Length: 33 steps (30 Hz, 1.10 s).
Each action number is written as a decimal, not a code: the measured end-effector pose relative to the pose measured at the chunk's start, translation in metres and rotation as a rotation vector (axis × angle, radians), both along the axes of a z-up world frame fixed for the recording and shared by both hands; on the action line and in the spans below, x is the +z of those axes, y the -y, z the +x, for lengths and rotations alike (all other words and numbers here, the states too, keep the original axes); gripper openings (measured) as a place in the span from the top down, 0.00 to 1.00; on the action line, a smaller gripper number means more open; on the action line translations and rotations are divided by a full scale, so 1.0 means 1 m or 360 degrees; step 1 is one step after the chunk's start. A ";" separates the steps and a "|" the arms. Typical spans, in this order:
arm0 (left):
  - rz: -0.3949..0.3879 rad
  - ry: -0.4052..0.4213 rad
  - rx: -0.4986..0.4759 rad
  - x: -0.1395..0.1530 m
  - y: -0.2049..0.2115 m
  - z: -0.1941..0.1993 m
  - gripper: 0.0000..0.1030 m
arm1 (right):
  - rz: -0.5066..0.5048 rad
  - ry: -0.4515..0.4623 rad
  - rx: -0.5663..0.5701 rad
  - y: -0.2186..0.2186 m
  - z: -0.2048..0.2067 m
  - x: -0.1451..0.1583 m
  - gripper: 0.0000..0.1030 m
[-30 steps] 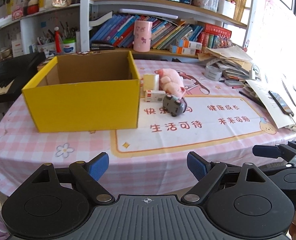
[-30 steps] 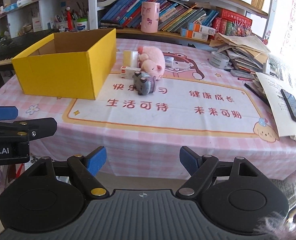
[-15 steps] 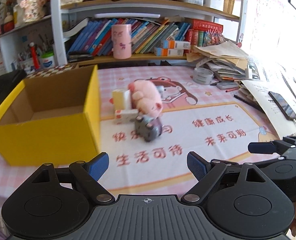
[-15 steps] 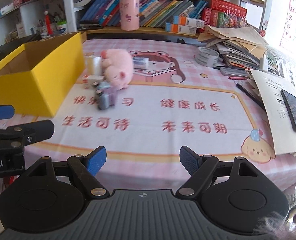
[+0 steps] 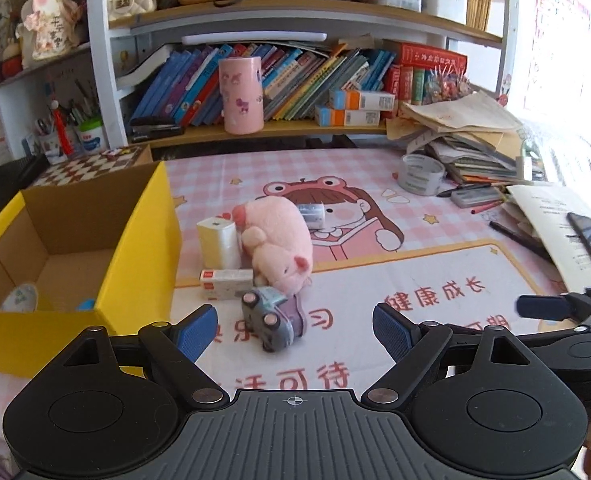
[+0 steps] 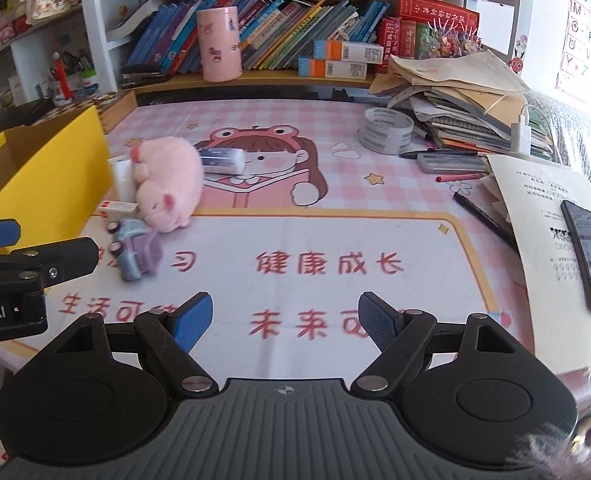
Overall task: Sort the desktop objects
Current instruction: 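Grasp the toy car with the left tool while the right tool closes on the pig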
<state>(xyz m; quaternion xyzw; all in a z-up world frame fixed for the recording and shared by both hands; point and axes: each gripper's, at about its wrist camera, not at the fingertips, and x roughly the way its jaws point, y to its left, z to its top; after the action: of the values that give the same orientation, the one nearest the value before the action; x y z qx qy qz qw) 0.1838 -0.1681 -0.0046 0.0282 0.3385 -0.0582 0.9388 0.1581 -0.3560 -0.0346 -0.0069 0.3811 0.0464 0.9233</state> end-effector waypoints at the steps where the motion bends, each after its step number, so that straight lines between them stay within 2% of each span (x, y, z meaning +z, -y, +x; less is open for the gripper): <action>1: 0.0011 -0.0009 0.0013 -0.003 0.002 0.004 0.16 | -0.0007 -0.0006 -0.0011 0.002 0.004 -0.001 0.23; 6: -0.0002 -0.0101 0.0104 -0.026 0.006 0.029 0.16 | 0.0030 -0.0019 -0.0048 0.017 0.019 -0.003 0.23; 10: 0.0053 -0.0079 0.0150 -0.043 0.009 0.045 0.16 | 0.0039 -0.0018 -0.0025 0.021 0.028 -0.003 0.23; 14: 0.0107 -0.0132 0.0186 -0.063 0.011 0.064 0.17 | 0.0025 -0.0018 0.0007 0.022 0.033 -0.002 0.24; 19: 0.0102 -0.0170 0.0235 -0.077 0.011 0.078 0.30 | 0.0016 -0.0027 0.0018 0.026 0.036 -0.004 0.24; 20: 0.0100 -0.0177 0.0239 -0.079 0.011 0.080 0.36 | 0.0016 -0.0031 0.0019 0.027 0.036 -0.004 0.24; 21: 0.0094 -0.0187 0.0237 -0.081 0.011 0.081 0.46 | 0.0017 -0.0035 0.0019 0.028 0.037 -0.005 0.24; 23: 0.0100 -0.0187 0.0237 -0.082 0.011 0.080 0.55 | 0.0021 -0.0047 0.0018 0.028 0.039 -0.007 0.24; 26: 0.0069 -0.0184 0.0226 -0.079 0.007 0.075 0.55 | 0.0043 -0.0060 0.0037 0.026 0.045 -0.008 0.24; 30: 0.0037 -0.0129 0.0211 -0.060 0.001 0.059 0.55 | 0.0080 -0.0047 0.0099 0.017 0.058 -0.007 0.24; 33: 0.0081 -0.0088 0.0153 -0.045 0.000 0.043 0.55 | 0.0103 -0.0026 0.0153 0.005 0.074 -0.006 0.23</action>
<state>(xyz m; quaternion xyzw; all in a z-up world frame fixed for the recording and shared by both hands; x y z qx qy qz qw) 0.2264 -0.1685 -0.0492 0.0342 0.3666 -0.0050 0.9297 0.2325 -0.3611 -0.0406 0.0049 0.3863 0.1031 0.9166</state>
